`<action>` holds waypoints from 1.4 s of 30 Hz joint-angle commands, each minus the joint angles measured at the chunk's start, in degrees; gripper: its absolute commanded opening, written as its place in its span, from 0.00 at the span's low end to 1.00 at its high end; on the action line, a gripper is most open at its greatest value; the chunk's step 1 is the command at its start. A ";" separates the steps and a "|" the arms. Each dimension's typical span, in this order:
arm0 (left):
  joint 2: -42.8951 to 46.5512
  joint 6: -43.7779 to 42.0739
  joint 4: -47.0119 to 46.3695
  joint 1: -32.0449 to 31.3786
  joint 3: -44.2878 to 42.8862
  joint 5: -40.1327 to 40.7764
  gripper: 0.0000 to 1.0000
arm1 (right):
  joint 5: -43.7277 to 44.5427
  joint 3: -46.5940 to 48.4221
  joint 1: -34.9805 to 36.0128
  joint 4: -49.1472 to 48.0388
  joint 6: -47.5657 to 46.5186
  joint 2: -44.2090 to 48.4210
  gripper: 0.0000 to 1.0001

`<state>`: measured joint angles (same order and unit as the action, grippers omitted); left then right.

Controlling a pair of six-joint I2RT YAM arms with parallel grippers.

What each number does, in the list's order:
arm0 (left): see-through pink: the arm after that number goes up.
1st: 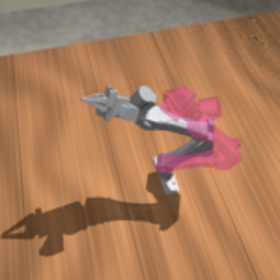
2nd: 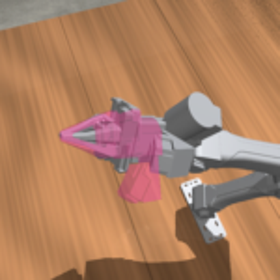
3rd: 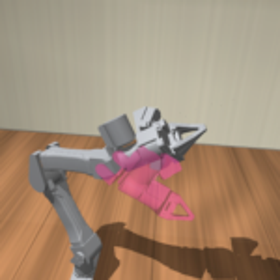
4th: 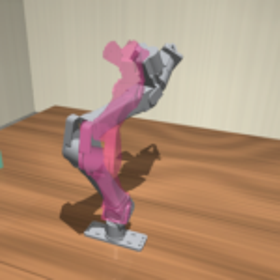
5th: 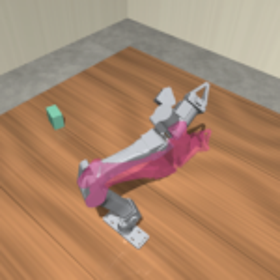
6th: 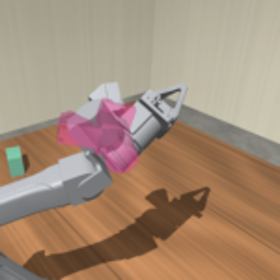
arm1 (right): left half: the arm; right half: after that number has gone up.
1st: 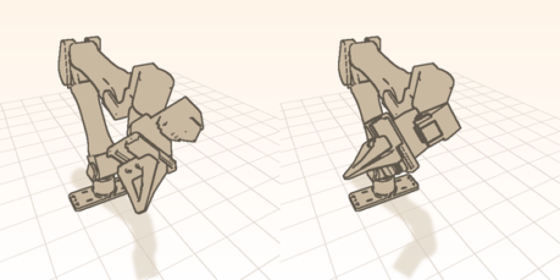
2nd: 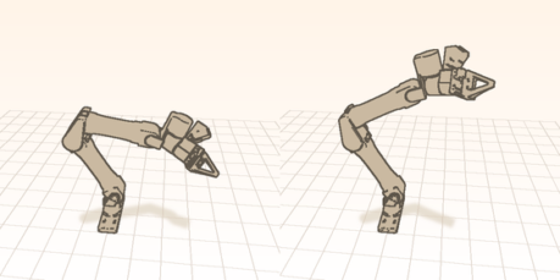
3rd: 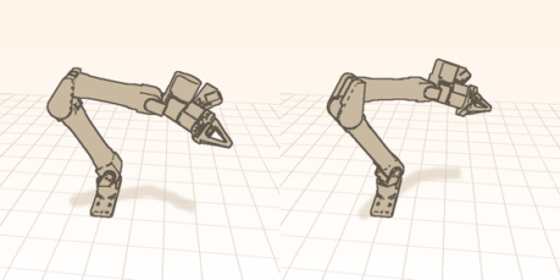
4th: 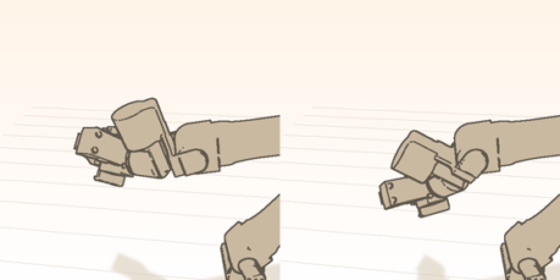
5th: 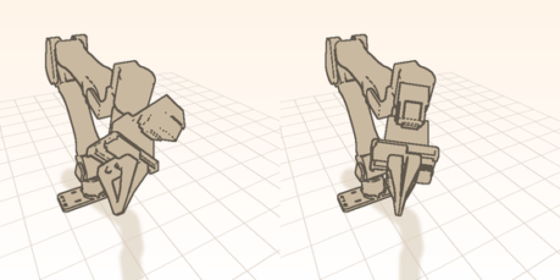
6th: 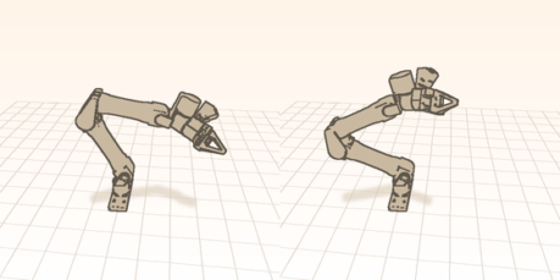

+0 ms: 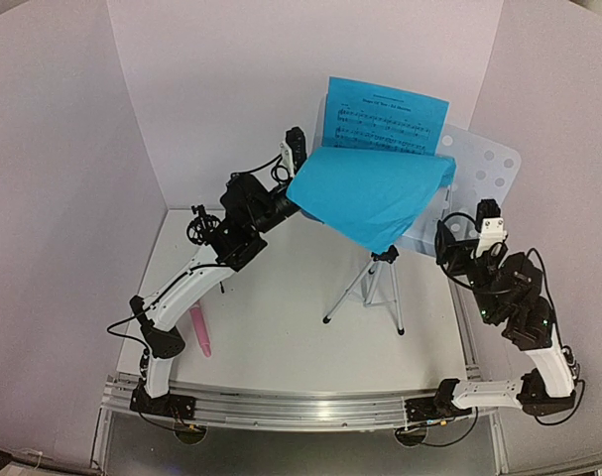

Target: Set up the instrument practice props

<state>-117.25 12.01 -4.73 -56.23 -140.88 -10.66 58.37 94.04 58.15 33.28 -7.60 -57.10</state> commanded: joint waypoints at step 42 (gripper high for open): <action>4.18 0.47 -2.36 -0.20 2.37 -2.60 0.00 | -9.24 6.39 -0.12 15.01 11.27 1.33 0.52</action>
<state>-116.77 12.03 -5.72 -56.23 -139.28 -12.15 46.54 94.25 58.15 38.48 -3.46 -52.06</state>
